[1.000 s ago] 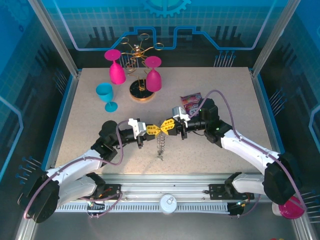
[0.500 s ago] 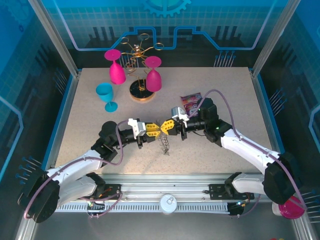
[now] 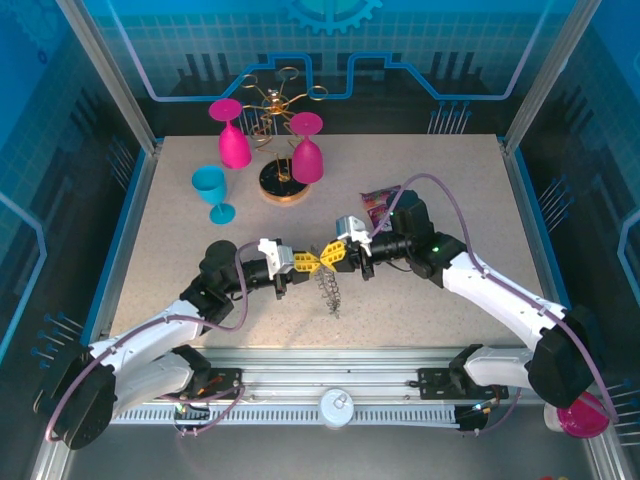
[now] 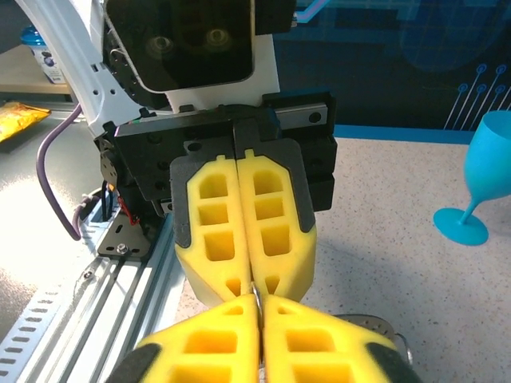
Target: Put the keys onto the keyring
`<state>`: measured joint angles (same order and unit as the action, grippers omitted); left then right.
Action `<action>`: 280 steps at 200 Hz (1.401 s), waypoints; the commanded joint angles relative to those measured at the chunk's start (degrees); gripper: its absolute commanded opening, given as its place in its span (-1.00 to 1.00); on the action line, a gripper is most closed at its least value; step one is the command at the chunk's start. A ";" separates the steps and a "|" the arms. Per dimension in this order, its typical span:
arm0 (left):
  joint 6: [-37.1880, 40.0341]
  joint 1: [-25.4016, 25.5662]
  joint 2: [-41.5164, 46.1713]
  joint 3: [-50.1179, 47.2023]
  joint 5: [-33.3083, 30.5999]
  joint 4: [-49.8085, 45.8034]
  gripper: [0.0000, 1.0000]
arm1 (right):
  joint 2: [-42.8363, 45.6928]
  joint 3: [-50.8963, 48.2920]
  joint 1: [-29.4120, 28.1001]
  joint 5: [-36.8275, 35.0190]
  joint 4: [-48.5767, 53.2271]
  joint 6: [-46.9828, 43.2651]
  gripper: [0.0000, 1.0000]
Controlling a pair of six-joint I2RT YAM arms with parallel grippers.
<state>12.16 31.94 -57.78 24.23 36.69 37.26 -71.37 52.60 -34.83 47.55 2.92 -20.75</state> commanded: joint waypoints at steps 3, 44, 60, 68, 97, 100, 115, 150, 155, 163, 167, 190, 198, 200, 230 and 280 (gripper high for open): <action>0.77 0.10 0.87 0.65 -0.41 1.13 -1.00 | 2.08 -1.47 0.73 -0.04 -3.13 1.77 -0.44; 0.32 0.14 0.61 0.09 -0.04 2.66 -1.00 | 1.97 -3.46 1.52 1.03 -5.11 3.39 -0.50; 0.14 0.09 0.56 0.03 -0.03 3.05 -1.00 | 1.53 -3.64 1.53 0.94 -5.40 3.37 -0.52; 0.10 0.08 0.55 0.03 -0.04 3.17 -1.00 | 1.37 -3.64 1.52 1.03 -5.45 3.38 -0.52; 0.05 0.12 0.35 0.13 -0.05 3.39 -1.00 | 0.90 -3.82 1.54 1.83 -5.95 3.69 -0.61; 0.05 0.13 0.30 0.16 -0.04 3.50 -1.00 | 0.91 -3.87 1.52 1.86 -6.08 3.83 -0.63; -0.12 0.14 -0.03 0.16 0.05 3.67 -1.00 | 0.81 -3.91 1.52 2.13 -6.85 4.27 -0.71; -0.38 0.13 -0.23 0.20 0.23 4.43 -1.00 | 0.24 -4.02 1.52 2.36 -8.20 5.20 -0.69; -0.47 0.14 -0.23 0.14 0.23 4.49 -1.00 | 0.21 -4.01 1.56 2.20 -8.27 5.20 -0.68; -0.39 0.12 -0.15 0.12 0.23 4.44 -1.00 | 0.15 -4.24 1.52 2.20 -8.28 5.26 -0.67; -0.45 0.14 -0.14 0.05 0.16 4.48 -1.00 | 0.10 -4.33 1.60 2.08 -8.32 5.26 -0.67; -0.21 0.14 -0.05 -0.10 -0.04 4.32 -1.00 | 0.18 -4.88 1.74 1.80 -8.37 5.20 -0.60; -0.13 0.11 -0.05 -0.10 -0.12 4.34 -1.00 | 0.27 -5.05 1.79 1.67 -8.58 5.37 -0.56; -0.10 0.09 -0.05 -0.11 -0.12 4.39 -1.00 | 0.29 -5.05 1.83 1.67 -8.62 5.37 -0.56; 0.01 0.14 -0.05 -0.23 -0.30 4.49 -1.00 | 0.48 -5.28 1.97 1.95 -8.72 5.55 -0.65; -0.12 0.09 -0.34 0.11 -1.03 3.77 -0.82 | 0.50 -4.70 2.05 3.03 -9.16 5.82 -1.00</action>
<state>11.97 31.94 -57.93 24.21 36.01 38.28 -70.81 47.68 -33.30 48.99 -5.19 -15.11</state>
